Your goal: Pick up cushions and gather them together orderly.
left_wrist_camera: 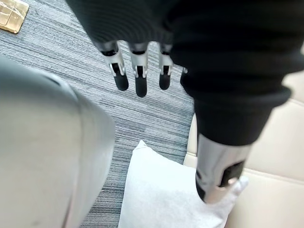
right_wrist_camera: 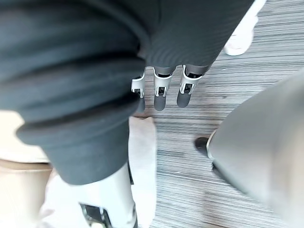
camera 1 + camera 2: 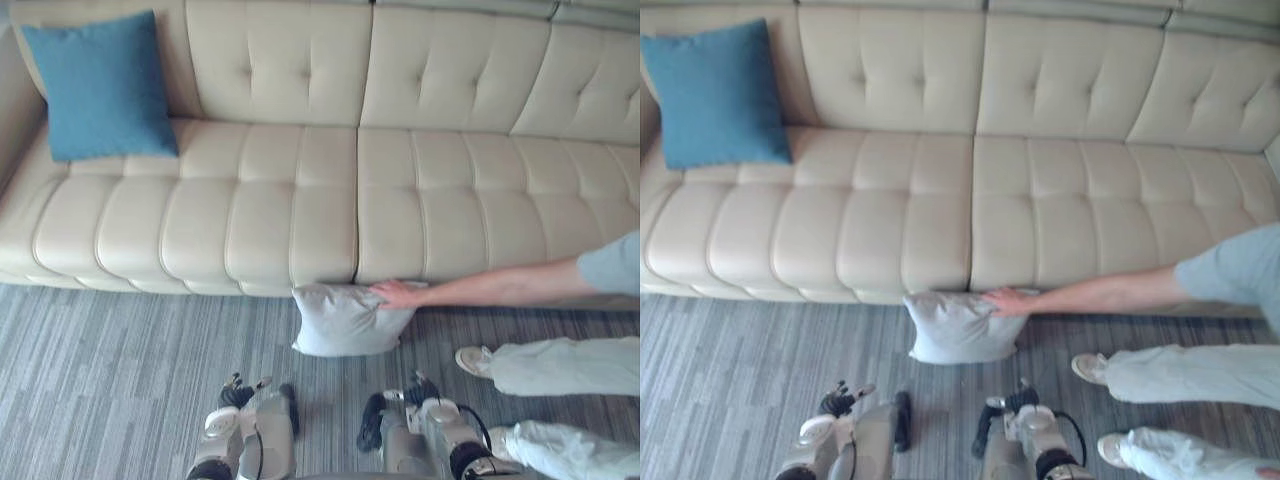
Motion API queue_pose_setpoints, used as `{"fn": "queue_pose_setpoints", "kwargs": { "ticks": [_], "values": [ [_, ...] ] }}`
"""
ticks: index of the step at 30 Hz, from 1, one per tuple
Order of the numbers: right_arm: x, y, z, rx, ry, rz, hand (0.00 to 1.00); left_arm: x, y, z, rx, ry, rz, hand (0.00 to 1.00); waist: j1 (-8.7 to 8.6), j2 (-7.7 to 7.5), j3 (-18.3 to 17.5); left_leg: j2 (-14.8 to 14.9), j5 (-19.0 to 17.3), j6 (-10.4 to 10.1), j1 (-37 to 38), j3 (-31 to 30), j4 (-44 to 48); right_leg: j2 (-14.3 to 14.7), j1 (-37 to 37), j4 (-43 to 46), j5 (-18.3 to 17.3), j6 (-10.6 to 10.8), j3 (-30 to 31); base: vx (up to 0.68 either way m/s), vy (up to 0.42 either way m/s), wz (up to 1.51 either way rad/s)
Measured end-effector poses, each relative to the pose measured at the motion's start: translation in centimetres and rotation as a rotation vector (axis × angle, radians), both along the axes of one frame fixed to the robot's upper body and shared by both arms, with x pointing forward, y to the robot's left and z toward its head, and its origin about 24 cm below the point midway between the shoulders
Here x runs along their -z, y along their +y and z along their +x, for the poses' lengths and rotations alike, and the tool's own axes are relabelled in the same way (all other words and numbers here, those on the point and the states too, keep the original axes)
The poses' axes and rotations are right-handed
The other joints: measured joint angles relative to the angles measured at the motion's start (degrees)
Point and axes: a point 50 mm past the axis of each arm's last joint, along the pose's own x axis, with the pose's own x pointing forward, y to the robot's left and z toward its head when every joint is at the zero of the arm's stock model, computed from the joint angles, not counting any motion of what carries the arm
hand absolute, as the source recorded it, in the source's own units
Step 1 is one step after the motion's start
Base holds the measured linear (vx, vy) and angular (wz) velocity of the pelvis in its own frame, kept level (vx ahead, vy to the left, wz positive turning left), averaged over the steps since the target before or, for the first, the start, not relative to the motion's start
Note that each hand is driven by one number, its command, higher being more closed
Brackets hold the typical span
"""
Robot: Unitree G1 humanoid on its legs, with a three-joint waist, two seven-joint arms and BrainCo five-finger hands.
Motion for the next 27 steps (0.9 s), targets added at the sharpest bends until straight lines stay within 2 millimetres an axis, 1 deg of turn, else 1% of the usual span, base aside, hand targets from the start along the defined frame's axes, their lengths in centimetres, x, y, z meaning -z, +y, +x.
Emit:
{"fn": "queue_pose_setpoints", "kwargs": {
  "ticks": [3,4,6,8,10,12,14,17,19,23,27],
  "values": [
    [-0.9,1.2,1.3,0.003,-0.049,0.033,0.0,-1.4,-0.2,1.7,-0.021,-0.08,-0.007,0.0,0.0,-0.03,2.36,1.68,0.45,0.14,-2.4,2.1,1.62,-0.59,-2.83,2.2,0.17,-0.45,-0.07,-0.15,-0.005,0.01],
    [-1.2,1.7,1.7,0.002,-0.072,0.041,0.0,-1.7,-0.2,2.1,-0.032,-0.102,-0.009,0.0,0.04,-0.08,2.61,2.28,0.46,0.13,-3.64,2.62,2.12,-0.63,-4.11,2.58,0.42,-0.85,-0.11,-0.11,-0.014,-0.03],
    [-1.8,2.4,2.5,-0.005,-0.095,0.048,0.0,-2.3,-0.3,2.8,-0.045,-0.131,-0.019,0.0,-0.03,0.01,3.34,2.7,0.47,0.11,-5.25,2.73,2.68,-0.6,-5.51,2.77,0.69,-1.05,-0.31,-0.09,-0.003,-0.05],
    [-2.9,3.3,3.7,-0.009,-0.149,0.062,0.0,-3.4,-0.4,4.1,-0.049,-0.186,-0.022,0.0,-0.01,-0.17,4.7,3.23,1.12,-0.26,-7.48,2.63,3.44,-0.62,-7.6,3.53,1.07,-1.63,-0.58,-0.05,-0.001,-0.03],
    [-3.9,3.8,4.8,-0.017,-0.19,0.068,0.0,-4.2,-0.6,5.1,-0.045,-0.218,-0.021,0.0,-0.01,-0.34,5.79,3.36,1.22,-0.17,-9.39,2.54,3.94,-0.68,-9.46,4.17,1.15,-1.84,-0.59,-0.02,-0.008,0.0],
    [-4.9,4.0,5.9,-0.021,-0.23,0.064,0.0,-5.5,-1.1,6.6,-0.045,-0.274,-0.027,0.0,-0.03,-0.23,7.63,3.64,1.76,-0.08,-10.73,2.48,4.89,-0.87,-10.66,5.3,1.36,-2.32,-0.73,0.0,-0.005,0.02],
    [-5.9,4.2,6.6,-0.016,-0.276,0.065,0.0,-6.5,-1.1,7.5,-0.064,-0.313,-0.038,0.0,0.04,-0.35,8.64,3.7,1.99,0.3,-11.25,2.43,5.39,-1.14,-11.2,6.14,1.29,-2.4,-0.89,0.02,-0.012,0.06],
    [-6.8,4.5,7.2,-0.013,-0.315,0.072,0.0,-7.0,-1.4,8.0,-0.063,-0.334,-0.043,0.0,0.0,-0.33,8.67,3.62,2.17,0.01,-11.78,2.34,5.46,-1.41,-11.73,6.54,0.95,-2.76,-1.24,0.05,-0.02,0.04],
    [-7.3,5.1,7.7,-0.014,-0.333,0.083,0.0,-7.4,-1.4,8.3,-0.061,-0.349,-0.041,0.0,-0.02,-0.33,8.68,3.64,2.17,0.01,-11.76,2.27,5.52,-1.42,-11.73,7.0,0.76,-2.8,-1.35,0.04,-0.026,0.01],
    [-7.5,5.4,7.8,-0.015,-0.34,0.088,0.0,-8.0,-1.6,8.8,-0.053,-0.377,-0.04,0.0,-0.01,-0.32,8.68,3.64,2.11,0.07,-11.73,2.15,5.78,-1.51,-11.67,7.44,0.48,-2.8,-1.37,0.0,-0.009,0.01],
    [-6.9,5.3,7.3,-0.01,-0.322,0.087,0.0,-8.2,-1.6,8.8,-0.045,-0.386,-0.033,0.0,-0.01,-0.31,8.7,3.65,1.79,0.47,-9.82,2.48,5.08,-1.43,-9.91,6.45,0.47,-2.79,-1.31,-0.05,-0.002,-0.02]
  ]
}}
